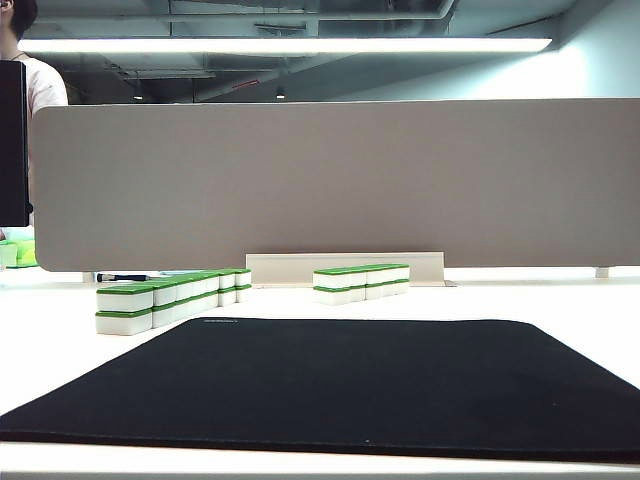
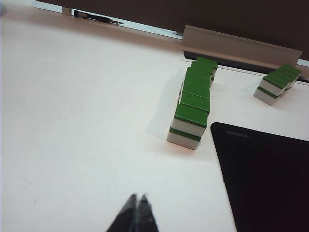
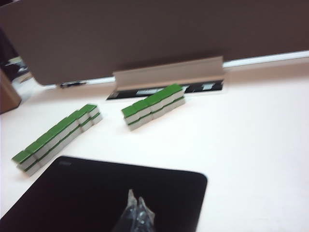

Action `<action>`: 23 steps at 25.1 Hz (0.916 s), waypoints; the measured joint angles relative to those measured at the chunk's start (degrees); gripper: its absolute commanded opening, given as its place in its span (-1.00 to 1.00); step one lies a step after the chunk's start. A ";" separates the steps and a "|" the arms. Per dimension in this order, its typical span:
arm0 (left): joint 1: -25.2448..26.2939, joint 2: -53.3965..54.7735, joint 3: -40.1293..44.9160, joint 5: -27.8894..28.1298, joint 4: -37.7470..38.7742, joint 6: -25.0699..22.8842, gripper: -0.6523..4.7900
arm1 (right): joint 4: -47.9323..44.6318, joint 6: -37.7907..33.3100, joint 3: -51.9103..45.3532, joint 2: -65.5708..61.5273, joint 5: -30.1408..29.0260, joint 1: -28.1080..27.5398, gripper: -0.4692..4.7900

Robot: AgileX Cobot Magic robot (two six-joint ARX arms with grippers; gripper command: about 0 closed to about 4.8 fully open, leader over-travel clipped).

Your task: Take a mahjong tile from the mahjong wall and then place it on the table close to you.

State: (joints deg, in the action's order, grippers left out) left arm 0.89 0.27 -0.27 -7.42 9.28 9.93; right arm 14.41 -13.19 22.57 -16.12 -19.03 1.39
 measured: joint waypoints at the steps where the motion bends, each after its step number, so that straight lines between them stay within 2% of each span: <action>1: 0.00 0.00 0.00 0.00 0.00 0.00 -0.78 | -0.02 0.09 1.11 -2.36 -1.27 0.00 -0.83; 15: 0.00 0.00 0.00 0.00 0.00 0.02 -0.78 | -0.37 0.59 9.75 -19.28 -15.76 0.02 -0.83; 21: 0.00 0.00 0.00 -0.04 0.00 0.00 -0.78 | 0.79 1.01 9.90 -21.90 -21.64 0.15 -0.83; 23: 0.00 -0.02 -0.02 -1.66 -0.04 0.31 -0.78 | 0.92 1.03 9.92 -21.88 -22.73 0.15 -0.83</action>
State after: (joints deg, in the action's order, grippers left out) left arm 0.89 0.25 -0.30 -9.08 9.23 10.24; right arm 15.33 -12.16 32.49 -38.00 -41.76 1.54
